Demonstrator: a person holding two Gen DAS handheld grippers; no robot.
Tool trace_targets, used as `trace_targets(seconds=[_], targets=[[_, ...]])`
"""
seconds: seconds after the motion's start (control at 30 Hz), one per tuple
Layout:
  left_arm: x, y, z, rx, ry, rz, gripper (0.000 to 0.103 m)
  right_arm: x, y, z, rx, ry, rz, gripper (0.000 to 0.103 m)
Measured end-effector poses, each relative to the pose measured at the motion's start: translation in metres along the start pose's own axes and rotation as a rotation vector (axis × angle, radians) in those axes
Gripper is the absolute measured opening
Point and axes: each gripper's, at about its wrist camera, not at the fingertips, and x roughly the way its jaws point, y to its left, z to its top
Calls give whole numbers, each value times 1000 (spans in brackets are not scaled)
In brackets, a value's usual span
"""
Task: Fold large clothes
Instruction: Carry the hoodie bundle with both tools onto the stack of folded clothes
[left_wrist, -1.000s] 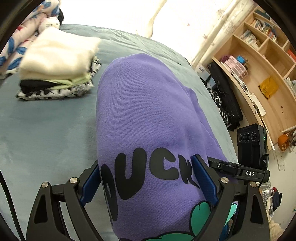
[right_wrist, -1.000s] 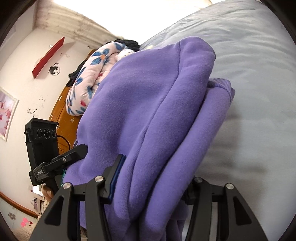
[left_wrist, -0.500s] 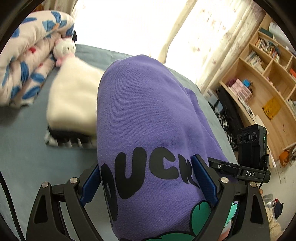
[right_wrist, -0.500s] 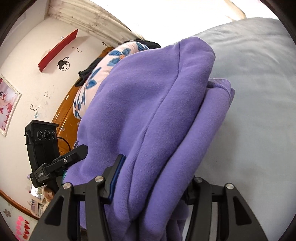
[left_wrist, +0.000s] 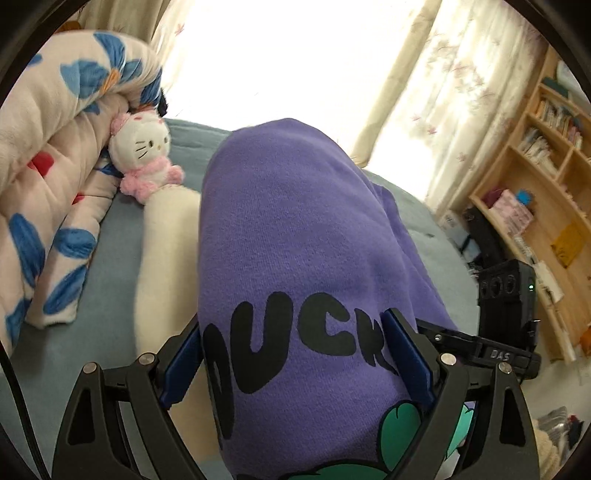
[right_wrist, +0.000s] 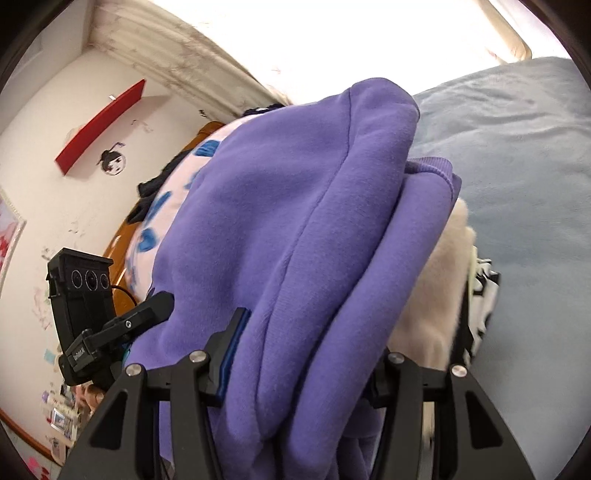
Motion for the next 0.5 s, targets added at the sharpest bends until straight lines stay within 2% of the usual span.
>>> trace_targets(seconds=[0.07, 0.13, 0.23, 0.37, 0.5], targets=[[27, 21, -4, 1, 7, 50, 91, 28, -18, -1, 14, 23, -32, 52], [50, 36, -11, -8, -1, 29, 93, 47, -36, -8, 37, 40, -40, 53], [63, 45, -15, -57, -21, -37, 96, 45, -44, -10, 8, 14, -26, 52], [65, 42, -12, -42, -15, -3, 99, 40, -48, -5, 12, 65, -23, 53], [61, 39, -13, -61, -11, 40, 102, 27, -39, -8, -19, 99, -92, 57]])
